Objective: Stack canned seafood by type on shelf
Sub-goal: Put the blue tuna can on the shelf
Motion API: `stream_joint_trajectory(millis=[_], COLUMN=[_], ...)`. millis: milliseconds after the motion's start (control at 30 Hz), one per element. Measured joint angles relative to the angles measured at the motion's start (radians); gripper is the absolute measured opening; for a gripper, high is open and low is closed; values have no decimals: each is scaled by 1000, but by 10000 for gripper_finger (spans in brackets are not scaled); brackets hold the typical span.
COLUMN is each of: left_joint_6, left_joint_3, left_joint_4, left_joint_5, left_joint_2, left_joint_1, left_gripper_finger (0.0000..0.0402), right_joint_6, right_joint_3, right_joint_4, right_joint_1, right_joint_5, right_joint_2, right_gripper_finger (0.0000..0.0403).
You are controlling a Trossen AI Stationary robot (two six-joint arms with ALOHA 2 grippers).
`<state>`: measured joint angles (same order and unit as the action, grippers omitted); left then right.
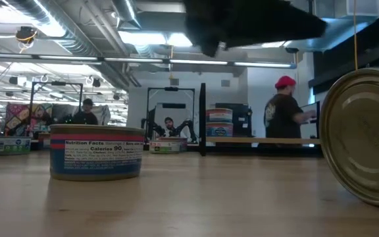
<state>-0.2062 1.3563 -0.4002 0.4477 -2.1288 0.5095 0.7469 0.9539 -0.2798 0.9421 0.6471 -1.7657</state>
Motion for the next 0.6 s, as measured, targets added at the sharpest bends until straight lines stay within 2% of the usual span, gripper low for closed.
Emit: stream_joint_trajectory(millis=[100, 200, 300, 433, 600], left_joint_6=[0, -5, -50, -89, -65], left_joint_3=[77, 127, 131, 124, 124], left_joint_4=[27, 130, 195, 198, 183], left_joint_5=[-1, 0, 1, -1, -9], left_joint_2=[-48, -64, -70, -71, -71], left_joint_1=[-15, -21, -21, -26, -27], left_gripper_finger=[265, 265, 265, 265, 265], right_joint_6=[-1, -1, -2, -19, -19], right_joint_3=[0, 0, 0, 0, 0], right_joint_4=[-2, -3, -4, -6, -6], right_joint_1=[0, 0, 0, 0, 0], right_joint_5=[12, 12, 12, 15, 16], right_joint_2=[0, 0, 0, 0, 0], right_gripper_finger=[10, 10, 10, 10, 10])
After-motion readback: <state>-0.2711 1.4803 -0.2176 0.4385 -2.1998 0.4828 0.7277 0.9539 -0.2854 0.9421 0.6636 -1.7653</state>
